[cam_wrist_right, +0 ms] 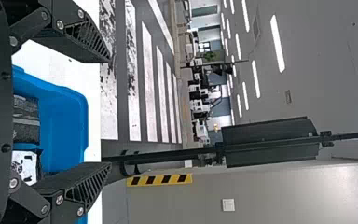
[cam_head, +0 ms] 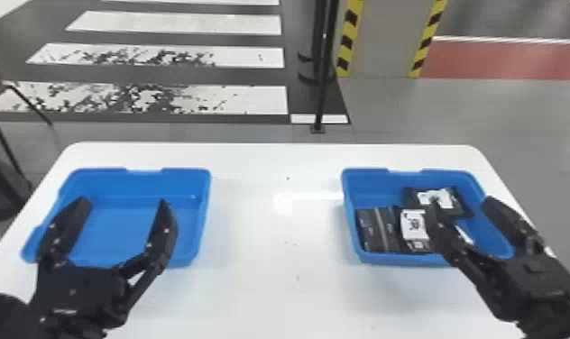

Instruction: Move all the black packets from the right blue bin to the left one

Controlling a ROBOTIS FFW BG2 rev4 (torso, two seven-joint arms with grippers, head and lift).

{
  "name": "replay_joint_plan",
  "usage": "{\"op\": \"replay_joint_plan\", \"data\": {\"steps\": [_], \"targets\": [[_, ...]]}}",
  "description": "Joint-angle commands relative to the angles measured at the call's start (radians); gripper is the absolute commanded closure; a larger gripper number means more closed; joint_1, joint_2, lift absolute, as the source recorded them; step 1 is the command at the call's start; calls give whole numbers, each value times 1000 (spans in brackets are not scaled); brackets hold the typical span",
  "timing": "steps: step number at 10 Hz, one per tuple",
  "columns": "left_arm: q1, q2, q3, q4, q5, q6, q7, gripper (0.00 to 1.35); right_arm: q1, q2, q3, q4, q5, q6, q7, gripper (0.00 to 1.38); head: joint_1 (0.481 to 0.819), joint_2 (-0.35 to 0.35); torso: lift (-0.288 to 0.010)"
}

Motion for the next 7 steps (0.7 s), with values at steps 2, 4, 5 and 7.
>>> {"op": "replay_joint_plan", "data": {"steps": [2, 4, 5, 7], "targets": [[0, 2, -1, 0, 1, 2, 0, 88, -4, 0, 0, 0, 1, 2, 0, 254, 695, -42, -140], [0, 2, 1, 0, 1, 5, 0, 88, -6, 0, 0, 0, 1, 5, 0, 254, 695, -42, -140], [0, 0, 1, 0, 1, -3, -1, 88, -9, 0, 0, 5, -1, 7, 0, 254, 695, -41, -140], [0, 2, 1, 0, 3, -8, 0, 90, -14, 0, 2, 5, -1, 27, 0, 254, 695, -41, -140]]}}
